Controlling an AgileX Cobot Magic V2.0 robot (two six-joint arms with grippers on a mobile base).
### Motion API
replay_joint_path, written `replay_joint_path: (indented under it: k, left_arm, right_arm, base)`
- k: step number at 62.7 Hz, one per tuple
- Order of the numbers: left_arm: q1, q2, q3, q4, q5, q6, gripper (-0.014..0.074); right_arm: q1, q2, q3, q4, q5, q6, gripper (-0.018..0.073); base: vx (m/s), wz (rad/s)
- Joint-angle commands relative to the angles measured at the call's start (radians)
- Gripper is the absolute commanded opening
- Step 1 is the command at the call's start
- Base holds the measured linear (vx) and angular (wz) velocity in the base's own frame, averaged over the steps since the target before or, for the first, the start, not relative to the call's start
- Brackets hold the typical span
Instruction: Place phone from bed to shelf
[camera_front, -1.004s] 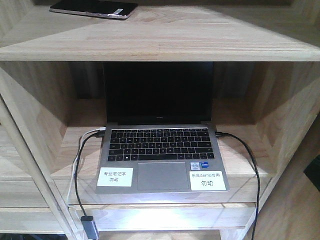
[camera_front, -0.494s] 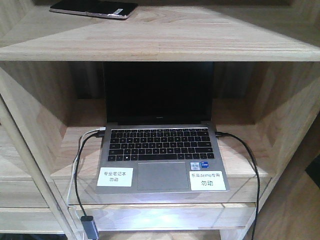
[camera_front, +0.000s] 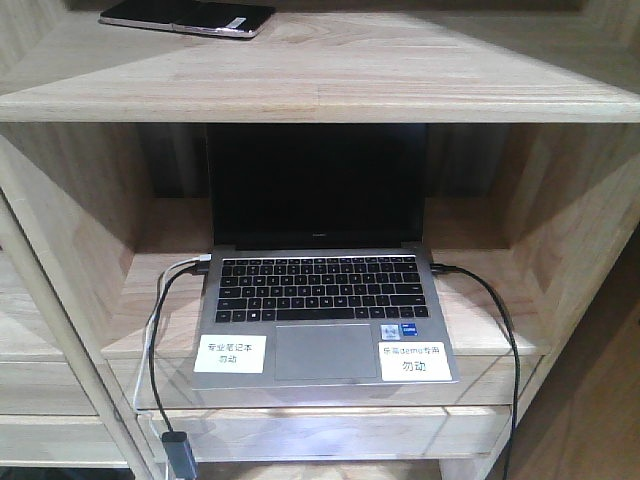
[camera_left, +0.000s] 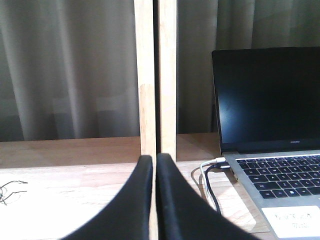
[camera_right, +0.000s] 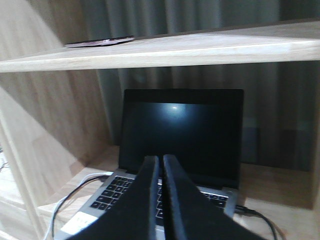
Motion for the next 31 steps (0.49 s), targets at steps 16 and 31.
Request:
replay_joint_path:
  k: [16,31]
  left_arm:
    - [-0.005,-0.006,-0.025,-0.011,-0.074,-0.009,0.0001]
    - [-0.005,-0.006,-0.025,-0.011,-0.074,-0.009,0.0001]
  right_arm:
    - [-0.311,-0.006,0.05,-0.021,-0.097,-0.076,-0.0006]
    - [-0.457,-0.121,0.227,-0.016,-0.199,-0.075,-0.0006]
  base:
    - [0.0,0.0]
    - [0.0,0.0]
